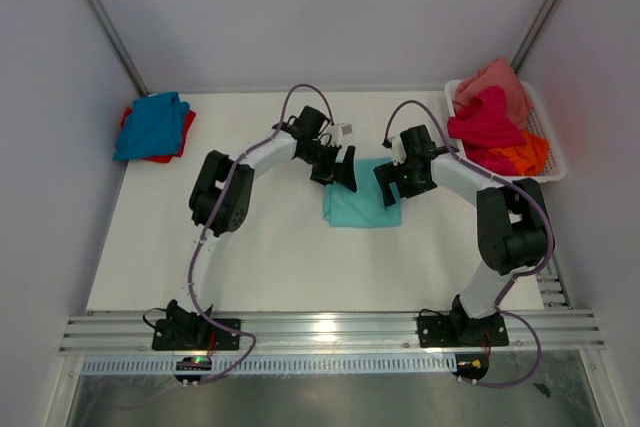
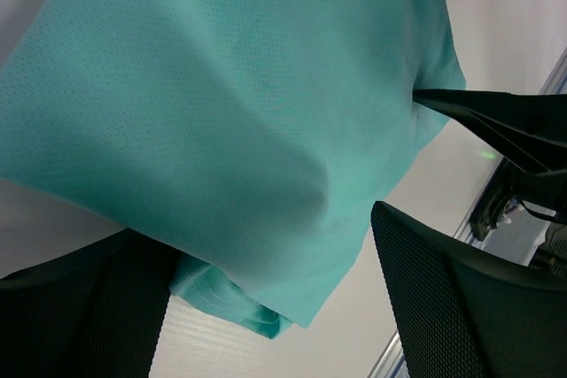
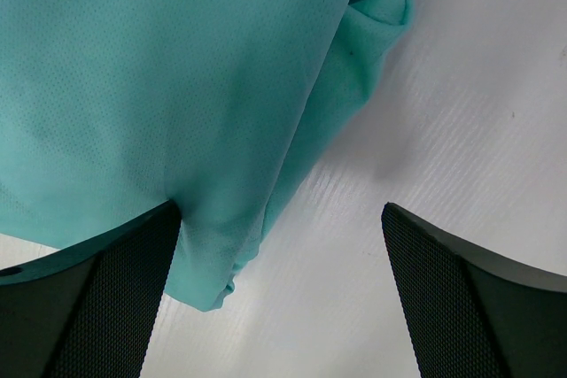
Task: Fold and stack the t-shirts
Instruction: Fold the tshirt
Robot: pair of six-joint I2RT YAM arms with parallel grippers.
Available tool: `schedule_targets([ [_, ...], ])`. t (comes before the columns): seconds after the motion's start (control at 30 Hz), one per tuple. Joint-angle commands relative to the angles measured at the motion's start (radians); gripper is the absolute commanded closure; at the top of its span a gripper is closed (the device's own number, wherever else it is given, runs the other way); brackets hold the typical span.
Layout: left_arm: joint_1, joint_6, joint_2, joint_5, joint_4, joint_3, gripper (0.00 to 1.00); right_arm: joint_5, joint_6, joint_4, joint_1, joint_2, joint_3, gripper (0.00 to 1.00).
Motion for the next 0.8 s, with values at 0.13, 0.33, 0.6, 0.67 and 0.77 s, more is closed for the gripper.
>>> schedule_targets([
  [0.13,-0.007,0.056,0.101,-0.185,-0.067,-0.029,0.4,0.014,0.014,-0.005,0.01,0.003,0.035,0.01],
  [0.33,-0.007,0.055,0.115,-0.183,-0.093,-0.004,0.88,0.015,0.014,-0.007,0.01,0.002,0.037,0.0],
  [0.6,-0.01,0.094,0.134,-0.344,-0.123,0.051,1.0,0.012,0.01,-0.001,0.01,-0.034,0.034,0.01],
  [0.67,0.0,0.114,0.14,-0.408,-0.141,0.083,1.0,0.014,0.007,0.009,0.01,-0.055,0.028,0.01],
  [0.77,0.026,0.122,0.147,-0.464,-0.184,0.129,1.0,0.018,0.005,0.01,0.01,-0.075,0.028,0.01],
])
